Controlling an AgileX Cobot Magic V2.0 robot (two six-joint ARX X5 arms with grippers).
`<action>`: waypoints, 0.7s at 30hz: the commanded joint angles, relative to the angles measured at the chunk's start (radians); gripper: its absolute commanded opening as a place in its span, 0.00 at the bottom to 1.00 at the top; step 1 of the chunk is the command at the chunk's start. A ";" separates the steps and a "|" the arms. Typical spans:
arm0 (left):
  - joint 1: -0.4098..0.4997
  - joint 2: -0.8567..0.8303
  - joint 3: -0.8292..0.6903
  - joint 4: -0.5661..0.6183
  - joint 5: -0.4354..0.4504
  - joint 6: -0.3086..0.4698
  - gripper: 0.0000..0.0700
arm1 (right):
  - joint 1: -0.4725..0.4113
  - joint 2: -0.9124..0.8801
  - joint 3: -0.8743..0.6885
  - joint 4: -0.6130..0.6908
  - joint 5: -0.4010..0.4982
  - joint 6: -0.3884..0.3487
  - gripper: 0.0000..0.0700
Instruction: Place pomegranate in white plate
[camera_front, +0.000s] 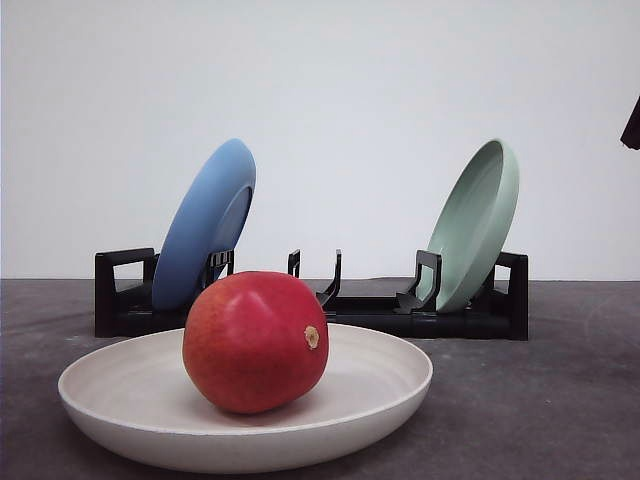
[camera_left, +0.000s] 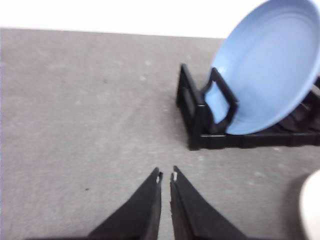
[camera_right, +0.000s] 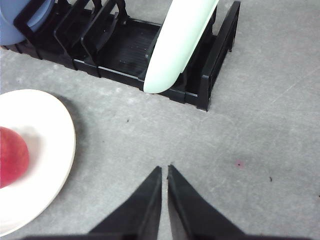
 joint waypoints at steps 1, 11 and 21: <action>0.007 -0.023 -0.026 0.034 -0.003 0.007 0.02 | 0.003 0.005 0.004 0.005 -0.001 -0.007 0.02; 0.011 -0.168 -0.150 0.069 -0.034 0.011 0.02 | 0.003 0.005 0.004 0.006 -0.001 -0.007 0.02; -0.047 -0.168 -0.150 0.075 -0.102 0.010 0.02 | 0.003 0.005 0.004 0.008 -0.001 -0.007 0.02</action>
